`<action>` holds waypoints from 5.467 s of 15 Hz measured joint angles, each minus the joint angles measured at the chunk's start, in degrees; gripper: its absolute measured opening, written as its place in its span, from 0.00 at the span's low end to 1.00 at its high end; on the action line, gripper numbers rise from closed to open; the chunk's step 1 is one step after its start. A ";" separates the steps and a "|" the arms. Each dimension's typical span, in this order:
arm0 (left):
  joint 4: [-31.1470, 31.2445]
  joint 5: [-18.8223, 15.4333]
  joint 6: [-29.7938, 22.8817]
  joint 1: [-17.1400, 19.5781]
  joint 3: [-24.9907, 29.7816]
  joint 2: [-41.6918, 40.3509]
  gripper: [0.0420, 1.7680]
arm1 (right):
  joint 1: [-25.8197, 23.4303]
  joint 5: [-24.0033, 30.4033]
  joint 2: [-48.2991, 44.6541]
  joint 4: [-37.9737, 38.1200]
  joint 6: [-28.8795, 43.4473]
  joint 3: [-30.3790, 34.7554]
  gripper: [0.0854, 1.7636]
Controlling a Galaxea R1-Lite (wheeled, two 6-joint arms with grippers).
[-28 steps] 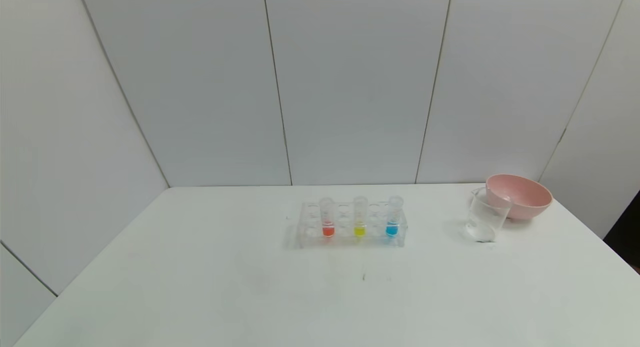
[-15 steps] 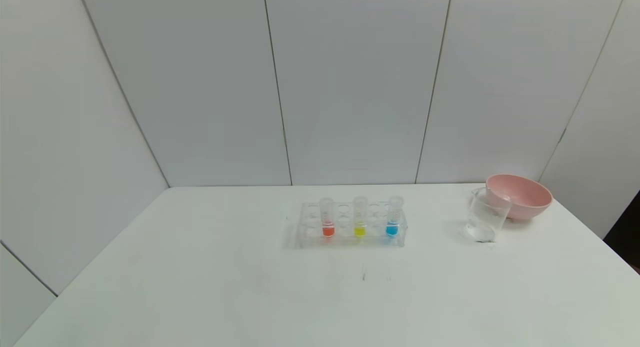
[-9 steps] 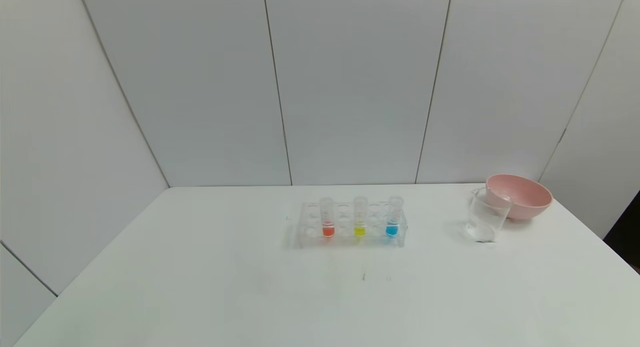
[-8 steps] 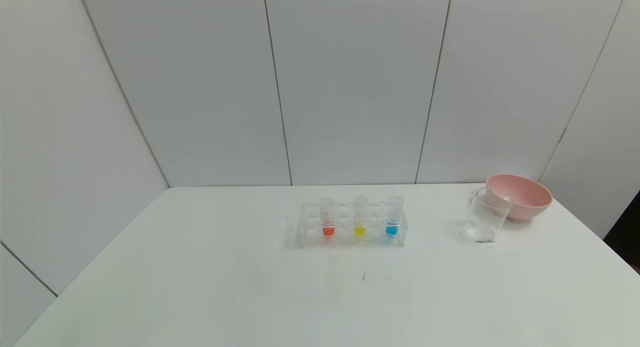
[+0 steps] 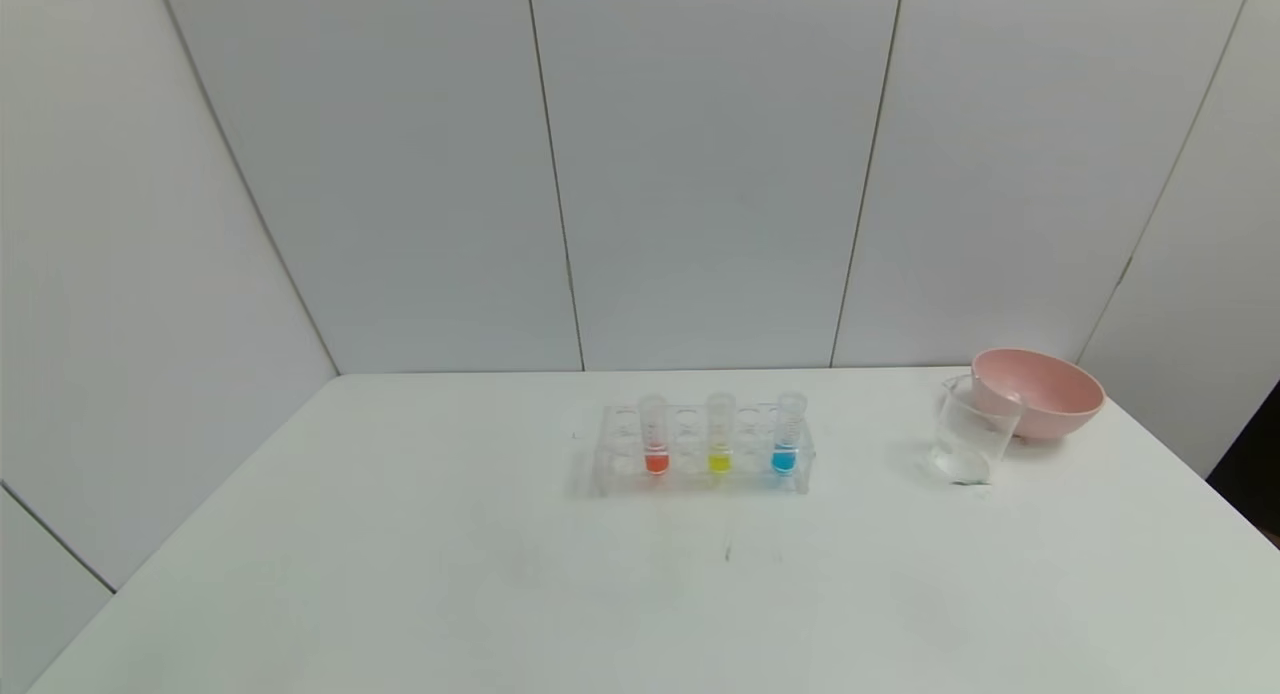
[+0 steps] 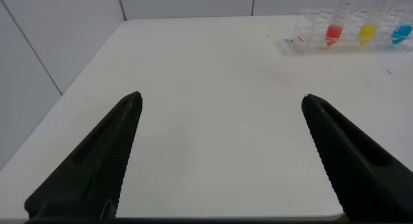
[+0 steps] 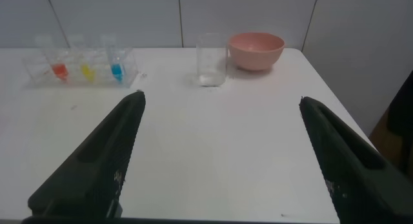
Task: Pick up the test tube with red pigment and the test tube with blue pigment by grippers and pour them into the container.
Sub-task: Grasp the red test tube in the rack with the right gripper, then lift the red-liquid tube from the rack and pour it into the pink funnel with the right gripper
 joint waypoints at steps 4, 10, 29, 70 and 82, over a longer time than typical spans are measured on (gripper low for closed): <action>0.02 0.00 0.00 0.00 0.00 0.00 1.00 | 0.59 0.00 13.59 -12.51 1.76 -3.64 0.97; 0.00 0.00 0.00 0.00 0.00 0.00 1.00 | 2.55 0.00 39.75 -28.66 1.89 -4.39 0.97; 0.00 0.00 0.00 0.00 0.00 0.00 1.00 | 56.67 -40.74 96.26 -49.71 14.91 -25.66 0.97; 0.00 0.00 0.00 0.00 0.00 0.00 1.00 | 45.54 -33.72 138.53 -38.97 4.97 -87.08 0.56; 0.00 0.00 0.00 0.00 0.00 0.00 1.00 | 45.63 -33.93 136.14 -38.68 3.78 -86.25 0.28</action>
